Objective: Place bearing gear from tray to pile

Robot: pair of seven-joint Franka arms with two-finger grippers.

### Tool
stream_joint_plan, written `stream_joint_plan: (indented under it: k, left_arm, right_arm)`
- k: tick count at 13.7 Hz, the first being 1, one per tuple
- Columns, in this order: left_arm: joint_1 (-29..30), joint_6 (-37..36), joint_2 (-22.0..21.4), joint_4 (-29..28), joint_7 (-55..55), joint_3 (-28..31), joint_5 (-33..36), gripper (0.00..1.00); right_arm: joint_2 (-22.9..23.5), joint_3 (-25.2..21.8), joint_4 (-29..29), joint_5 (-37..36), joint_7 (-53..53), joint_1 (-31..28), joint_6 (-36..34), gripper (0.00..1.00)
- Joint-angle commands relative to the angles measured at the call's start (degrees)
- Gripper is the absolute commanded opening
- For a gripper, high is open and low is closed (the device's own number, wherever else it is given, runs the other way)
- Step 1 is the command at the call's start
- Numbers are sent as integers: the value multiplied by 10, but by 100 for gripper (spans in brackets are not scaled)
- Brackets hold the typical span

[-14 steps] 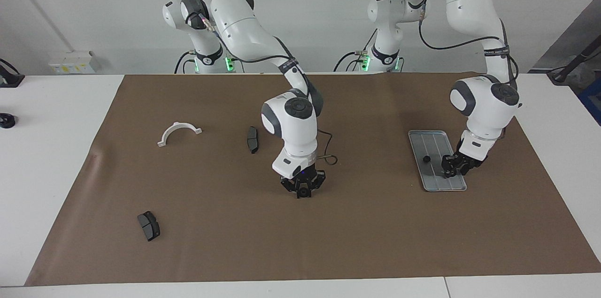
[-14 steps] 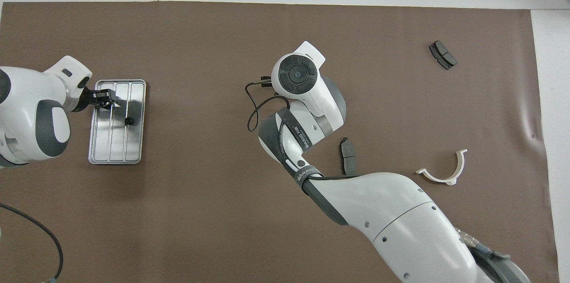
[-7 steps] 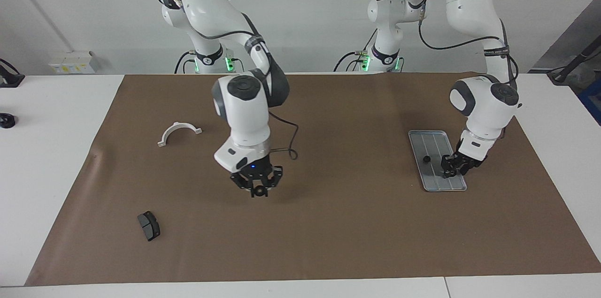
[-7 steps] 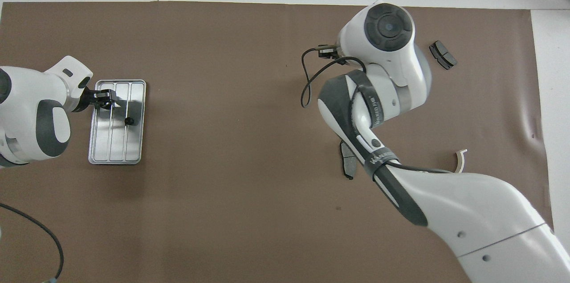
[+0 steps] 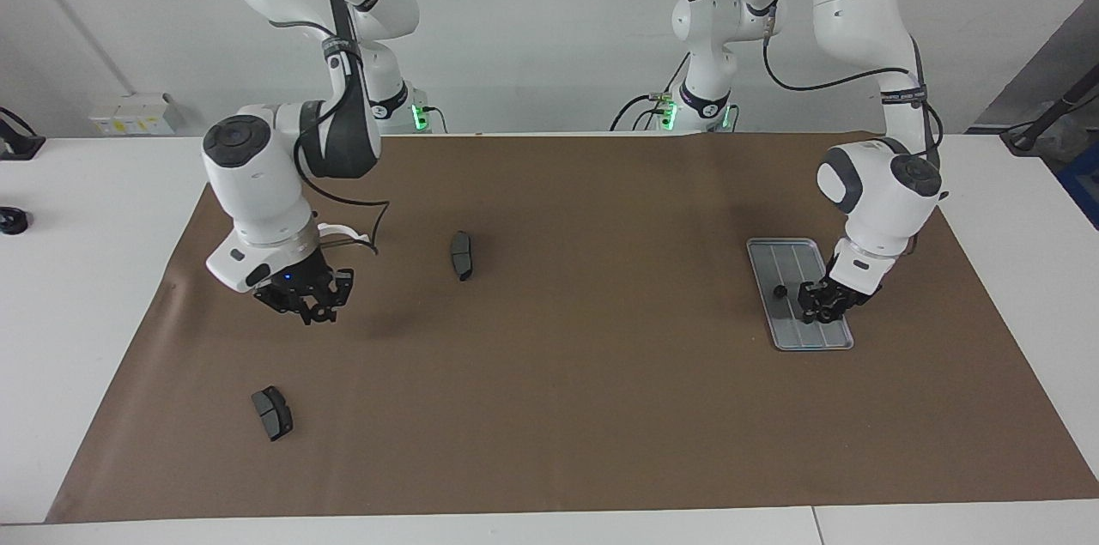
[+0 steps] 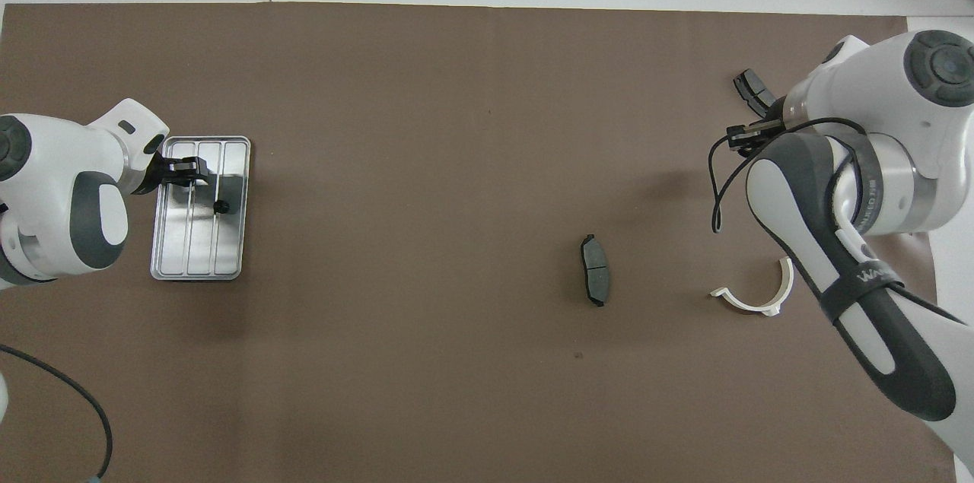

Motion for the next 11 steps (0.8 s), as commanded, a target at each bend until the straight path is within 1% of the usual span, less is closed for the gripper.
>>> stream_joint_plan:
  k: [1, 2, 3, 6, 9, 10, 11]
  left_arm:
    - [-5, -10, -12, -14, 2, 5, 7, 20]
    - [-5, -17, -12, -10, 2, 5, 8, 4]
    - [-5, -19, -12, -4, 4, 5, 8, 0]
    - [-31, -57, -23, 31, 7, 2, 8, 0]
    - [-96, -100, -29, 80, 7, 0, 7, 0]
    - [-119, -106, -29, 90, 7, -1, 7, 0]
    - [-140, -97, -28, 92, 8, -1, 7, 0]
  right_arm:
    - [-26, 10, -78, 18, -39, -31, 57, 0]
    - [-24, 10, -101, 18, -64, -45, 93, 0]
    - [-22, 10, -118, 19, -74, -52, 119, 0]
    - [-19, 10, -135, 22, -73, -53, 130, 0]
    - [-13, 10, -140, 23, -71, -53, 144, 0]
    - [-11, 10, -148, 23, -69, -52, 150, 4]
    - [-6, 10, -153, 23, -68, -52, 164, 11]
